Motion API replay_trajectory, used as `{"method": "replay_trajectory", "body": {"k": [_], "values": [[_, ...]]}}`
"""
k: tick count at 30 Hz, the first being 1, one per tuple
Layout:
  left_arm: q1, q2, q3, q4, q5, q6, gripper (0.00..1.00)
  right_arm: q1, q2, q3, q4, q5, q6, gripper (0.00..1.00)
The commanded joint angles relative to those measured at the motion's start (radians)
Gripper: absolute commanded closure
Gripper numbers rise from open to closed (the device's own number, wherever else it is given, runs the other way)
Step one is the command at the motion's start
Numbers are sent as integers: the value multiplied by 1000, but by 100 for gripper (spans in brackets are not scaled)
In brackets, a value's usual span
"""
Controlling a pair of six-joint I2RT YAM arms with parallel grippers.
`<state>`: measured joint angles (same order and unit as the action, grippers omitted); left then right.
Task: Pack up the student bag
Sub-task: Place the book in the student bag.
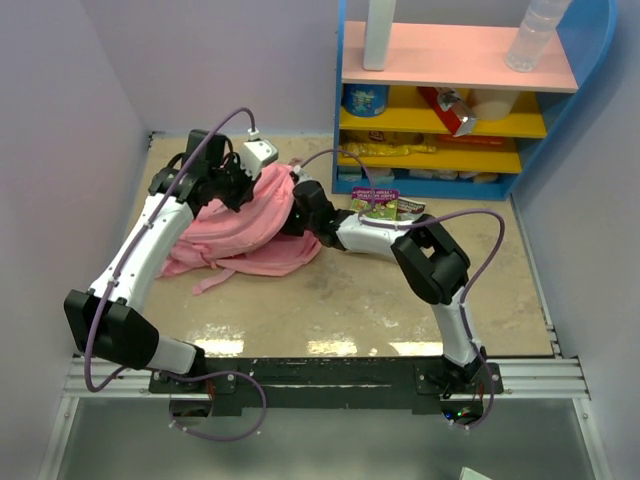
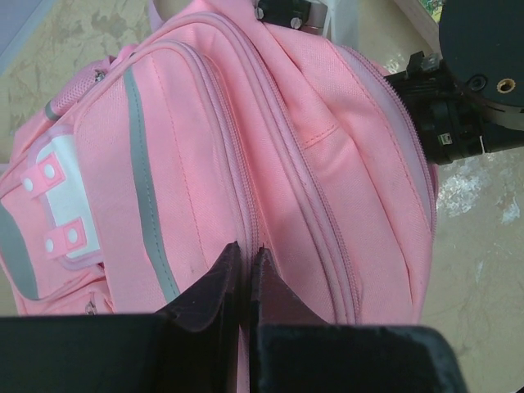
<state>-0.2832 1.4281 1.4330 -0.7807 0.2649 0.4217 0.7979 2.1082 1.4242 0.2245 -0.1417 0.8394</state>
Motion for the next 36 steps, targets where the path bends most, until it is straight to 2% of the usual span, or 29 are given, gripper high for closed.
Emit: {"method": "replay_trajectory", "body": {"k": [1,4,6,9,12,14,15,18,24,31,34,36], "values": [[-14,-34,70,75,103,-11,100,11,-17,76,-71,30,-72,18],[-13,-34,61,78,100,-6,100,7,-109,-28,-105,85,-111,9],[-14,-34,50,84,100,-4,100,-6,-198,-149,-76,67,-111,8],[-13,-29,47,87,103,-4,100,-9,-238,-217,-40,60,-137,10],[-13,-24,53,87,112,-12,100,-9,-192,-154,-158,85,-145,26],[-13,-26,58,81,111,-12,100,-6,-192,-156,-143,85,-138,33],[-13,-31,58,78,109,-12,100,-6,-191,-157,-131,83,-137,43],[-13,-38,50,80,99,-3,100,-6,-182,-145,-151,90,-141,60],[-14,-35,43,83,111,-1,100,-6,-156,-142,-103,131,-157,78],[-14,-35,60,75,134,-6,100,6,-56,-24,-42,160,-163,82],[-13,-37,63,70,132,-4,100,9,-27,-18,25,98,-111,70],[-14,-38,60,69,125,-1,100,9,-65,-47,61,88,-106,58]]}}
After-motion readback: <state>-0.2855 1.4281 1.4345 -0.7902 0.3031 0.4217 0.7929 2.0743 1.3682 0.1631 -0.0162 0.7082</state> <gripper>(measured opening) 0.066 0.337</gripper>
